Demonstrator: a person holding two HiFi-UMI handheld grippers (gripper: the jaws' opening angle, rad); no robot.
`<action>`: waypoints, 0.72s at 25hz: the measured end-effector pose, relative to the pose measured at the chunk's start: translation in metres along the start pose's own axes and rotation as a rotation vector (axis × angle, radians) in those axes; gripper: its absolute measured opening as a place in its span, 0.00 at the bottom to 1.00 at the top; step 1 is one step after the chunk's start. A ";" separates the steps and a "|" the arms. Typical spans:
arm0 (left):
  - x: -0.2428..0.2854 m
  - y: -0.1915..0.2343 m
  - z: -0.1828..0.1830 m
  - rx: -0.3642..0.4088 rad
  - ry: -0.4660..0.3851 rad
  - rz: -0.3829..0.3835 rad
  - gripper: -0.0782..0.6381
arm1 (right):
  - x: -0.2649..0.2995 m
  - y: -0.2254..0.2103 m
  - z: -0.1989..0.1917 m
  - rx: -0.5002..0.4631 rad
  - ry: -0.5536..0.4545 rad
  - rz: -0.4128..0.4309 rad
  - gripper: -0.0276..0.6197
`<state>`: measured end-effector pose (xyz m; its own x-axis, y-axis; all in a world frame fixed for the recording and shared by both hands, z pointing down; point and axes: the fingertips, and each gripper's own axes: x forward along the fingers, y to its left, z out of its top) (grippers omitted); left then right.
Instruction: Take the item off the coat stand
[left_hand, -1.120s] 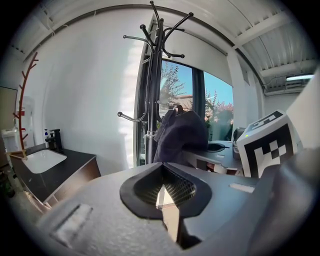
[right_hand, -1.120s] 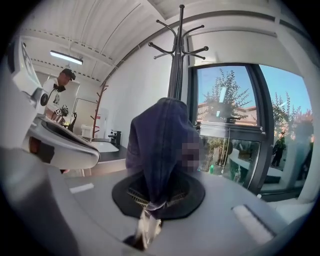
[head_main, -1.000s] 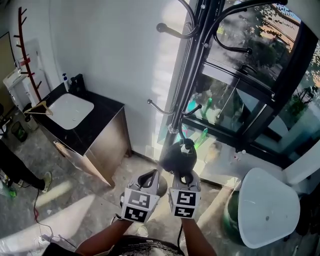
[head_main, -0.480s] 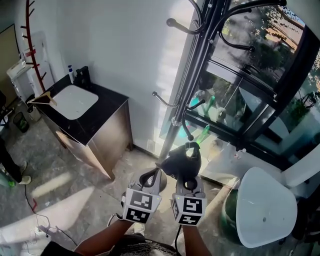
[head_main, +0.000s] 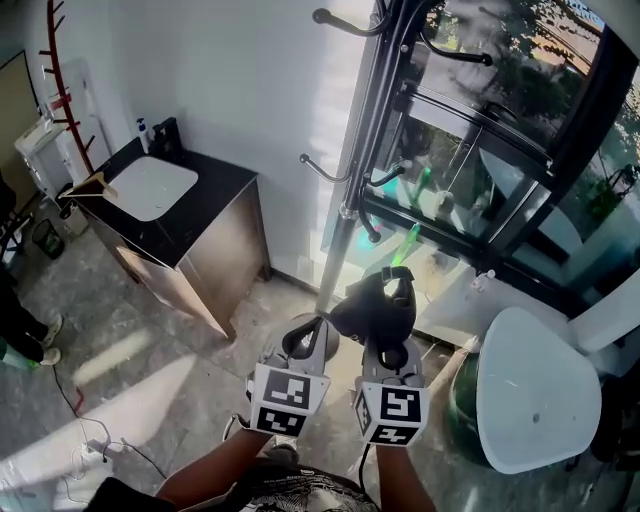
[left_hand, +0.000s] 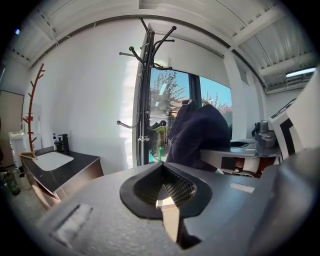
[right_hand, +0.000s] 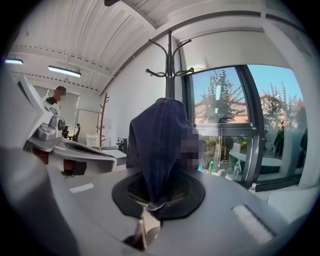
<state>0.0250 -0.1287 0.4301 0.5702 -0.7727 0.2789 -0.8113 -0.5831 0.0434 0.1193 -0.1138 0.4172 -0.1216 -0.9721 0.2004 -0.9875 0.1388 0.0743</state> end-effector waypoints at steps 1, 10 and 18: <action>-0.002 -0.003 0.000 0.003 -0.006 0.004 0.11 | -0.005 -0.001 -0.001 0.003 0.001 0.000 0.06; -0.023 -0.036 0.003 0.012 -0.024 0.008 0.11 | -0.044 -0.011 0.000 0.007 -0.014 0.000 0.06; -0.035 -0.056 0.004 0.022 -0.025 0.006 0.11 | -0.063 -0.015 0.002 0.013 -0.025 0.005 0.06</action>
<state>0.0510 -0.0697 0.4139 0.5690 -0.7818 0.2549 -0.8116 -0.5839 0.0206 0.1416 -0.0551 0.4014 -0.1293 -0.9758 0.1763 -0.9880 0.1419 0.0609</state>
